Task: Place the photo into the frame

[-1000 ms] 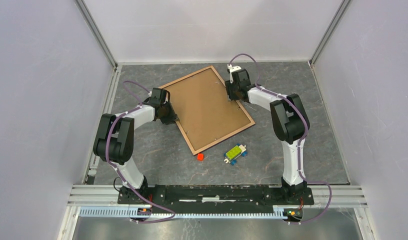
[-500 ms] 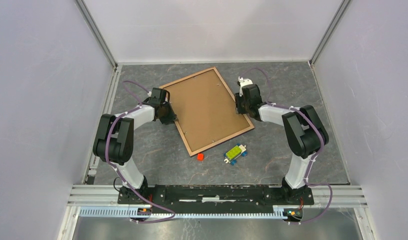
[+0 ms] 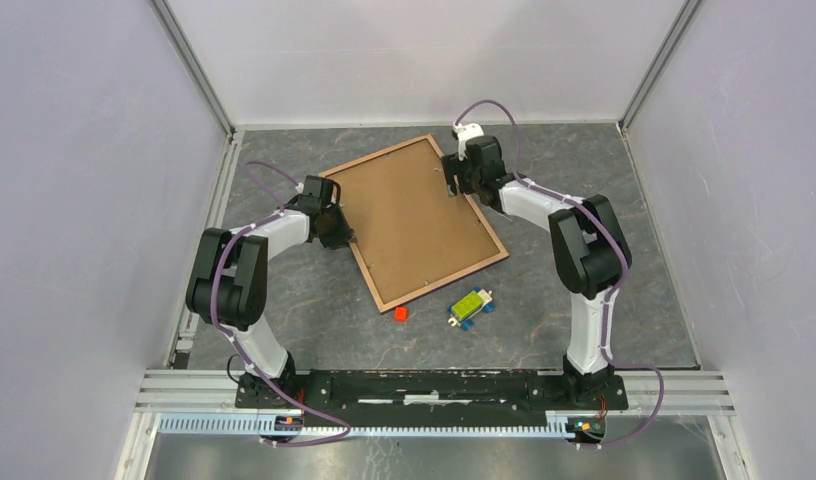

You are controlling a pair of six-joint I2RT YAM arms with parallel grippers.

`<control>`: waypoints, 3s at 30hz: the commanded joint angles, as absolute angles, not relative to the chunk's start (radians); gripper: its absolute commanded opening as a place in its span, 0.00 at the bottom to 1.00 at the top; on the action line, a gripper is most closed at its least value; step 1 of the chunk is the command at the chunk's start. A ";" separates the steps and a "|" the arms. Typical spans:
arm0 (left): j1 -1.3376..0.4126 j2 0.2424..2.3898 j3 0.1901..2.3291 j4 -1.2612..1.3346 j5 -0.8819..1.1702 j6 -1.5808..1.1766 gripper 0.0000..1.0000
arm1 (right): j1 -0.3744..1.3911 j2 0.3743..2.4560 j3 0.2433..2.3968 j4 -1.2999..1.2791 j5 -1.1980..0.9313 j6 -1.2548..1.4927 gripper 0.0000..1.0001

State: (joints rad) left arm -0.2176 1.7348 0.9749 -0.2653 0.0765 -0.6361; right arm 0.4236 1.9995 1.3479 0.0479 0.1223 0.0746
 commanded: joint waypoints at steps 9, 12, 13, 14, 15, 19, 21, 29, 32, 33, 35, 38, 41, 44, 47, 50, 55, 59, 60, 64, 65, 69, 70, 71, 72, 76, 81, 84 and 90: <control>-0.258 1.722 0.937 -0.340 0.024 -0.618 0.02 | 0.423 2.304 1.784 -0.115 0.094 0.027 0.82; -0.259 1.725 0.940 -0.340 0.021 -0.619 0.02 | 0.423 2.349 1.845 -0.143 0.093 0.033 0.83; -0.259 1.727 0.942 -0.340 0.023 -0.619 0.02 | 0.422 2.358 1.856 -0.143 0.091 0.039 0.83; -0.259 1.729 0.943 -0.341 0.024 -0.618 0.02 | 0.422 2.364 1.860 -0.143 0.097 0.046 0.83; -0.259 1.729 0.944 -0.341 0.025 -0.618 0.02 | 0.422 2.370 1.864 -0.143 0.107 0.053 0.82; -0.260 1.725 0.940 -0.338 0.028 -0.619 0.02 | 0.423 2.385 1.854 -0.124 0.143 0.088 0.78; -0.259 1.715 0.932 -0.332 0.027 -0.620 0.02 | 0.424 2.399 1.865 -0.122 0.130 0.092 0.76; -0.259 1.714 0.930 -0.329 0.031 -0.621 0.02 | 0.426 2.472 1.956 -0.157 0.141 0.119 0.71; -0.259 1.711 0.925 -0.324 0.028 -0.621 0.02 | 0.426 2.496 2.001 -0.194 0.165 0.130 0.65; -0.259 1.710 0.925 -0.325 0.028 -0.620 0.02 | 0.426 2.496 1.998 -0.195 0.174 0.137 0.63; -0.259 1.713 0.927 -0.324 0.030 -0.621 0.02 | 0.426 2.495 1.990 -0.181 0.171 0.140 0.62; -0.258 1.716 0.930 -0.324 0.031 -0.621 0.02 | 0.427 2.507 2.008 -0.201 0.169 0.142 0.59; -0.259 1.716 0.930 -0.325 0.029 -0.621 0.02 | 0.427 2.505 2.018 -0.225 0.176 0.143 0.54; -0.259 1.717 0.930 -0.325 0.029 -0.621 0.02 | 0.431 2.499 2.013 -0.243 0.185 0.153 0.47; -0.259 1.720 0.931 -0.324 0.031 -0.621 0.02 | 0.435 2.500 2.016 -0.243 0.197 0.152 0.40; -0.259 1.720 0.930 -0.325 0.031 -0.621 0.02 | 0.435 2.503 2.019 -0.249 0.206 0.153 0.36; -0.258 1.720 0.931 -0.325 0.032 -0.621 0.02 | 0.438 2.507 2.028 -0.257 0.217 0.161 0.28; -0.259 1.720 0.930 -0.325 0.031 -0.621 0.02 | 0.442 2.516 2.053 -0.293 0.232 0.173 0.25; -0.259 1.720 0.930 -0.324 0.032 -0.621 0.02 | 0.445 2.517 2.054 -0.299 0.239 0.172 0.24; -0.259 1.720 0.930 -0.325 0.031 -0.621 0.02 | 0.456 2.502 2.049 -0.317 0.251 0.171 0.21; -0.259 1.721 0.930 -0.323 0.031 -0.621 0.02 | 0.460 2.498 2.045 -0.321 0.256 0.169 0.20; -0.259 1.725 0.933 -0.324 0.033 -0.621 0.02 | 0.467 2.491 2.037 -0.336 0.259 0.175 0.17; -0.259 1.724 0.933 -0.324 0.033 -0.621 0.02 | 0.467 2.492 2.038 -0.343 0.259 0.177 0.16; -0.259 1.724 0.933 -0.325 0.034 -0.621 0.02 | 0.467 2.492 2.040 -0.349 0.259 0.178 0.14; -0.259 1.724 0.933 -0.323 0.035 -0.620 0.02 | 0.468 2.490 2.040 -0.354 0.264 0.179 0.13; -0.259 1.727 0.934 -0.325 0.036 -0.620 0.02 | 0.467 2.481 2.037 -0.366 0.282 0.188 0.04; -0.259 1.730 0.936 -0.324 0.038 -0.620 0.02 | 0.468 2.474 2.028 -0.367 0.287 0.210 0.00; -0.259 1.734 0.939 -0.325 0.040 -0.619 0.02 | 0.465 2.469 2.038 -0.366 0.266 0.204 0.02; -0.259 1.738 0.943 -0.328 0.040 -0.618 0.02 | 0.457 2.409 2.017 -0.343 0.258 0.139 0.52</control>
